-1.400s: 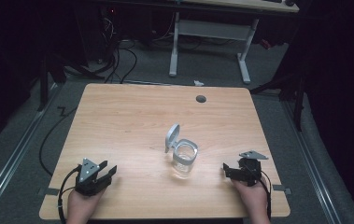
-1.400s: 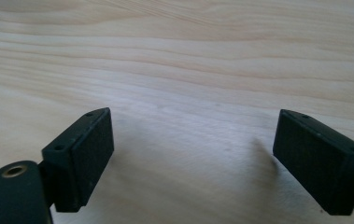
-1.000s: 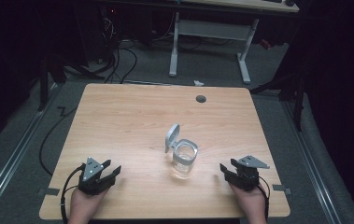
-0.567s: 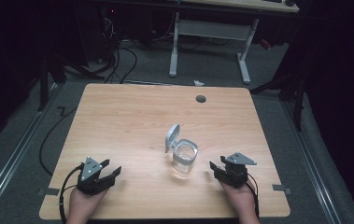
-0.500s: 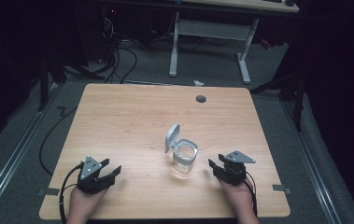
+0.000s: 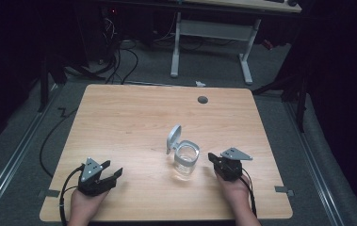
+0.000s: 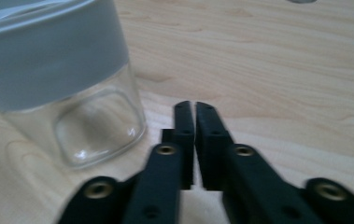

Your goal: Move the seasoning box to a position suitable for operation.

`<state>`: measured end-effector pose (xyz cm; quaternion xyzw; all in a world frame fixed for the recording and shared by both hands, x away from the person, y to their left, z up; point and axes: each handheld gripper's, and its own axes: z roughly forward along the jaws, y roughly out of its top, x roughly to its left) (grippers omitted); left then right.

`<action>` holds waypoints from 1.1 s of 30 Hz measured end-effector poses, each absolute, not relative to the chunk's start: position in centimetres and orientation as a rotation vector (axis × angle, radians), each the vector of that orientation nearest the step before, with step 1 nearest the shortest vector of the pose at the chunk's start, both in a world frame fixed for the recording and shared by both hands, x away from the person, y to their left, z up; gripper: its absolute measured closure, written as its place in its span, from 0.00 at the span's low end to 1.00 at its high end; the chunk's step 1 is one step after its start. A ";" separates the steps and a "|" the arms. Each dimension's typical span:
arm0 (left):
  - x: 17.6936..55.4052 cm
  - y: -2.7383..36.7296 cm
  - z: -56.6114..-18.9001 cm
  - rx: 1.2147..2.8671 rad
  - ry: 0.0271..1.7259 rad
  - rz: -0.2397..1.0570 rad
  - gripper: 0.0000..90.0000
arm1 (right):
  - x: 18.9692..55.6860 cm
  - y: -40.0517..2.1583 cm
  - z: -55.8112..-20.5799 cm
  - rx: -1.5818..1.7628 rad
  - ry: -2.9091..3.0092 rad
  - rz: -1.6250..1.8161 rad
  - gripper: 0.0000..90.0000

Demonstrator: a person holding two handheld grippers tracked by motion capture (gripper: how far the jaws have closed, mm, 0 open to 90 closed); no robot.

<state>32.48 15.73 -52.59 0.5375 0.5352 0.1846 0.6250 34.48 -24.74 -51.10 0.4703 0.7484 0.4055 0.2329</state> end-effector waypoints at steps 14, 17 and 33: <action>32.5 15.7 -52.8 1.249 1.242 0.428 0.49 | 37.2 -21.8 -50.8 1.211 2.086 1.132 1.00; 32.5 15.8 -52.8 1.242 1.244 0.423 0.49 | 37.2 -21.7 -50.7 1.209 2.088 1.134 1.00; 32.5 15.6 -52.8 1.252 1.241 0.418 0.48 | 34.0 -21.6 -50.9 1.180 2.110 1.175 1.00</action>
